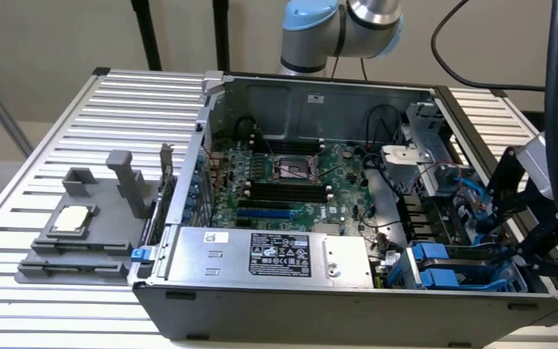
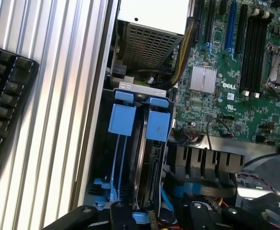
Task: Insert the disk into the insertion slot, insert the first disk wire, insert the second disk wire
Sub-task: 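Insert the first disk wire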
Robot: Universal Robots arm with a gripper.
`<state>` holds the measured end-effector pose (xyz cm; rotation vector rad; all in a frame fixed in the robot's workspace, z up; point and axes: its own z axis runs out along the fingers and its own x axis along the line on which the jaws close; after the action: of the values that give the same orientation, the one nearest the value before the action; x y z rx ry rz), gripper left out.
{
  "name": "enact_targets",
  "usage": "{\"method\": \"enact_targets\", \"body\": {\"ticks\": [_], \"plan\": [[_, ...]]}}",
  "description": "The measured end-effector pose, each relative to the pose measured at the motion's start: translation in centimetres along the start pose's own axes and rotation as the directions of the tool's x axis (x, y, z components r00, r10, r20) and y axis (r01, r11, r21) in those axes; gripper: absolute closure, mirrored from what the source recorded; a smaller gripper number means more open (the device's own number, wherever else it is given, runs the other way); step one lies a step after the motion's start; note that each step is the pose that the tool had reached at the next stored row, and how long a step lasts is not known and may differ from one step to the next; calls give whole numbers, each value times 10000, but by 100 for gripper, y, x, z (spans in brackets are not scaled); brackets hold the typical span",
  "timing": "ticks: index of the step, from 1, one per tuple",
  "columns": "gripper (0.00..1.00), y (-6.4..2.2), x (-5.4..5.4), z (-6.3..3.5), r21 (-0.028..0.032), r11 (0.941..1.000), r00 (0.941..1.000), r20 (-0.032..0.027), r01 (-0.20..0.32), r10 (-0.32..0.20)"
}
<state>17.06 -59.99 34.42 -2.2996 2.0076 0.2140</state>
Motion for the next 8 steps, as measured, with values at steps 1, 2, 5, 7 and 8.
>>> {"method": "enact_targets", "body": {"ticks": [1,2,5,7,8], "plan": [[55,-16,3,4,2,10000,10000,30,13,-13],[55,-32,6,9,3,10000,10000,58,33,-33],[55,-66,12,17,-4,9999,9998,125,148,-148],[55,-81,14,20,-20,9996,9995,156,278,-277],[55,-84,15,20,-28,9994,9993,162,340,-339]]}}
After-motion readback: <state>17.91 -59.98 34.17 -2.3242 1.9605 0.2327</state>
